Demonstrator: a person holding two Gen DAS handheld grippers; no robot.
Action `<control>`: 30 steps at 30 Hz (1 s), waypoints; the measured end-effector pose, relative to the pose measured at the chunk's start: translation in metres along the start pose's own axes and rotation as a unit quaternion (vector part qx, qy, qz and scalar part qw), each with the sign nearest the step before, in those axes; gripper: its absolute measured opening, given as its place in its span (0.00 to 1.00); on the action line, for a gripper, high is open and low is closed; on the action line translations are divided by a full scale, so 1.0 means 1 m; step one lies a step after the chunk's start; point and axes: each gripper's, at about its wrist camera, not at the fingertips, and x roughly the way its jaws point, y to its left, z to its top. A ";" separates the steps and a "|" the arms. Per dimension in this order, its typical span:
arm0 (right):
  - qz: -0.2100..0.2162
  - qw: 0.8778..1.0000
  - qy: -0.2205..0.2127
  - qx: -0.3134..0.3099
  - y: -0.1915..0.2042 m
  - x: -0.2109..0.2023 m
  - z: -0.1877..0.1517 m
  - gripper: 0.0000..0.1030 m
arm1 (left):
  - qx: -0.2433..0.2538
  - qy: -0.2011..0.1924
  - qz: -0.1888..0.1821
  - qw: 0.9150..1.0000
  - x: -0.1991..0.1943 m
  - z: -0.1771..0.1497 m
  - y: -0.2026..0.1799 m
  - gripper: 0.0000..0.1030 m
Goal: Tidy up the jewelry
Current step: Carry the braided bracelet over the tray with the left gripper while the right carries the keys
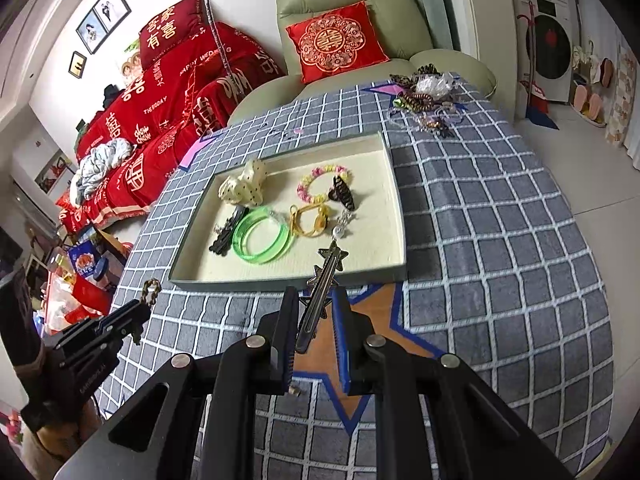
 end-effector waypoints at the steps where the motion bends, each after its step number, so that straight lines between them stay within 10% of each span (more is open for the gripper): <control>1: 0.000 1.000 0.000 -0.001 0.000 0.001 0.003 0.18 | 0.001 -0.001 0.000 1.000 0.002 0.004 0.000 0.18; 30: -0.015 0.998 0.041 -0.035 0.008 0.079 0.058 0.18 | -0.001 0.056 -0.003 0.998 0.090 0.047 0.011 0.18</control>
